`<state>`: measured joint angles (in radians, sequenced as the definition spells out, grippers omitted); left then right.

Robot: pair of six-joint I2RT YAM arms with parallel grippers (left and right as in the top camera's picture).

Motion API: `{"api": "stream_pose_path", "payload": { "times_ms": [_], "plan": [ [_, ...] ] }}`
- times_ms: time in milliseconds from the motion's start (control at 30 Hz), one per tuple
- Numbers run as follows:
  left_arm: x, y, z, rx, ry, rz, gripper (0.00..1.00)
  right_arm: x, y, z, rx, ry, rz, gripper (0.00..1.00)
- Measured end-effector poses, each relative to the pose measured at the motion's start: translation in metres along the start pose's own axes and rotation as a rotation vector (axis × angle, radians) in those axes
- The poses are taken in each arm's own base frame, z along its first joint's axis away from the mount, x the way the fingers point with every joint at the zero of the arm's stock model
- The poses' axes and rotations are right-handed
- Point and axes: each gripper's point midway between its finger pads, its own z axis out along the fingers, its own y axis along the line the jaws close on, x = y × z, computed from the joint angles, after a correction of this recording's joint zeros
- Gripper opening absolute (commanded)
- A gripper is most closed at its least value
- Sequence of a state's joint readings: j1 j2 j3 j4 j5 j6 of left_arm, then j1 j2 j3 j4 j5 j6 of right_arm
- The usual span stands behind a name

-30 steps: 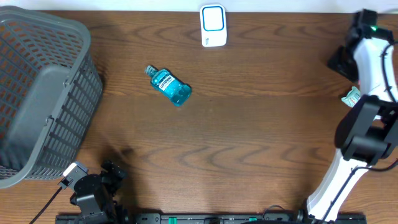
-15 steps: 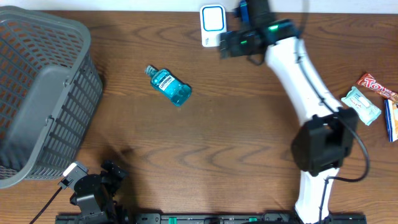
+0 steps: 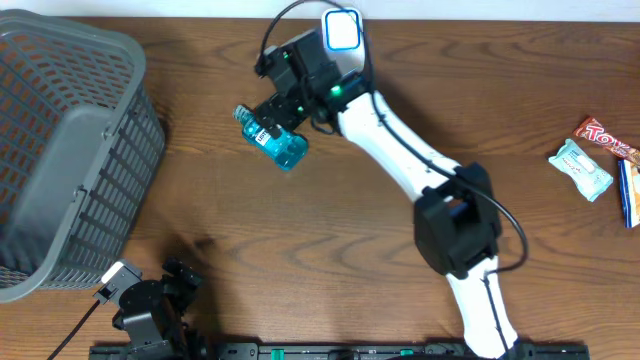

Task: Scan the item barcode
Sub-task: 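Swing the right gripper over to the blue mouthwash bottle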

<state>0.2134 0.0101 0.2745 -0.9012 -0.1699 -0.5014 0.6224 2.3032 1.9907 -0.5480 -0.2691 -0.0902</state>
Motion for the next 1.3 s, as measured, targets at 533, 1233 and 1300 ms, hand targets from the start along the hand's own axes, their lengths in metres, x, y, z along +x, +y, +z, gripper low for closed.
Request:
{"api": "stream_pose_path", "payload": {
  "times_ms": [533, 1233, 1300],
  "plan": [
    [0.0, 0.0, 0.0, 0.0, 0.0, 0.0, 0.98, 0.009, 0.032, 0.065, -0.055, -0.057, -0.074, 0.99],
    [0.0, 0.0, 0.0, 0.0, 0.0, 0.0, 0.98, 0.045, 0.014, 0.089, 0.031, 0.04, -0.055, 0.84],
    [0.0, 0.0, 0.0, 0.0, 0.001, 0.0, 0.98, 0.045, 0.014, 0.089, 0.03, 0.043, -0.053, 0.8]
  ]
}}
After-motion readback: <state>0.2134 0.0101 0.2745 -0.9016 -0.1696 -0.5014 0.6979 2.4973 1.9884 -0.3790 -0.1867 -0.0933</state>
